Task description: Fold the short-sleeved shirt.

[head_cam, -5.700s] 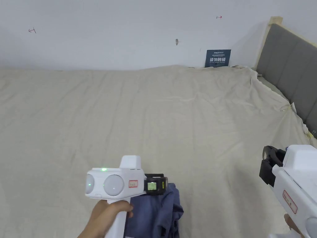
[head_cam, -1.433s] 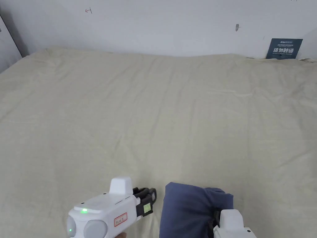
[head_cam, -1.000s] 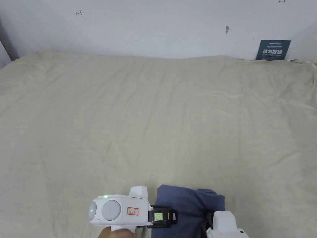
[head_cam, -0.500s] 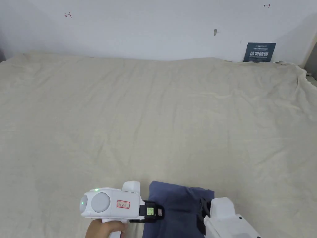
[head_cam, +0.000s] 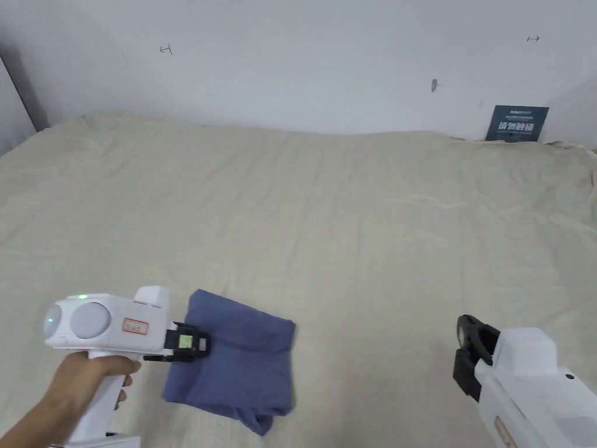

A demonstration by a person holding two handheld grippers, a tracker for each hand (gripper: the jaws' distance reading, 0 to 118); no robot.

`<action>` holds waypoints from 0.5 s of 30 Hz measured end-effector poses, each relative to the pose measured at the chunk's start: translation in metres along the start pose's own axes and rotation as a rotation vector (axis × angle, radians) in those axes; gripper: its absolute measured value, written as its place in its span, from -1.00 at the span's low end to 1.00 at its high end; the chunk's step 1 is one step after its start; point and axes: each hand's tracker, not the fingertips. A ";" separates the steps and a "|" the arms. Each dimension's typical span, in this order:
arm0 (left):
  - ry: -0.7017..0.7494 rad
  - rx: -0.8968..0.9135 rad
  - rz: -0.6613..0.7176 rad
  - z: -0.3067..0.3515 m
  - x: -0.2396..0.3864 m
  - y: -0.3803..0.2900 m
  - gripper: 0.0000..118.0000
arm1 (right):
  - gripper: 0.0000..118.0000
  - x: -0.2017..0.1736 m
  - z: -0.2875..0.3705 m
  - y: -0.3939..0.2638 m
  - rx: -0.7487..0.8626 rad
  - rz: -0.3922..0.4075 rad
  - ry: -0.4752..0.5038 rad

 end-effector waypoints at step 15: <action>0.351 0.016 0.170 0.066 -0.162 0.011 -0.73 | -1.00 -0.016 -0.013 0.013 0.007 -0.015 -0.012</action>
